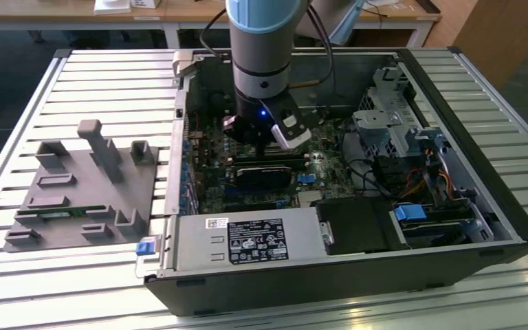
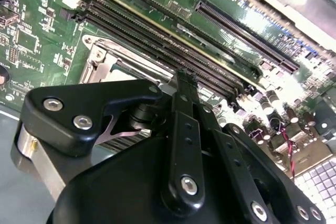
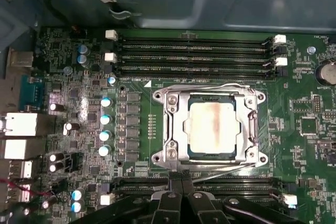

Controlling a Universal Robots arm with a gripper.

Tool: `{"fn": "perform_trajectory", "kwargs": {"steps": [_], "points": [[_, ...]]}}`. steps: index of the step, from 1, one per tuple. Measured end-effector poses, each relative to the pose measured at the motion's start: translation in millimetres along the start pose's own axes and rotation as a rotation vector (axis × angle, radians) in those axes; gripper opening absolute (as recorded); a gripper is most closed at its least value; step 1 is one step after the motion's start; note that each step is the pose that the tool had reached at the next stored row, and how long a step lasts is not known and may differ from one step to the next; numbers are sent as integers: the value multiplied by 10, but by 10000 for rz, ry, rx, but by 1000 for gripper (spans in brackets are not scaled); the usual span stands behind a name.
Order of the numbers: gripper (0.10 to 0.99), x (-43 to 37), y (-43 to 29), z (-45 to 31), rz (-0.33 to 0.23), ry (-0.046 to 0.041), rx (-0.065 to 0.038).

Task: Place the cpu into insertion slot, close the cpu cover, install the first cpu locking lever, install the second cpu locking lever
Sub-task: 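Install the second cpu locking lever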

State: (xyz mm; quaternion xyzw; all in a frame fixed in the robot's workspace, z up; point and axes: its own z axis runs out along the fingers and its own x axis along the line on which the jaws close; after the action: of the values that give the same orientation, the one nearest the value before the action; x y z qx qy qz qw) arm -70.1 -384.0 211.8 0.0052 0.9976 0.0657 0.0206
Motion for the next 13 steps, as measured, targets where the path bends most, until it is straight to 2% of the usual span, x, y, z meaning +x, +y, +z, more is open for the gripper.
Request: {"fn": "perform_trajectory", "kwargs": {"steps": [3,13], "points": [[106,7,-33,-4,2,0,-16],[106,90,-47,34,-5,4,-153]]}}
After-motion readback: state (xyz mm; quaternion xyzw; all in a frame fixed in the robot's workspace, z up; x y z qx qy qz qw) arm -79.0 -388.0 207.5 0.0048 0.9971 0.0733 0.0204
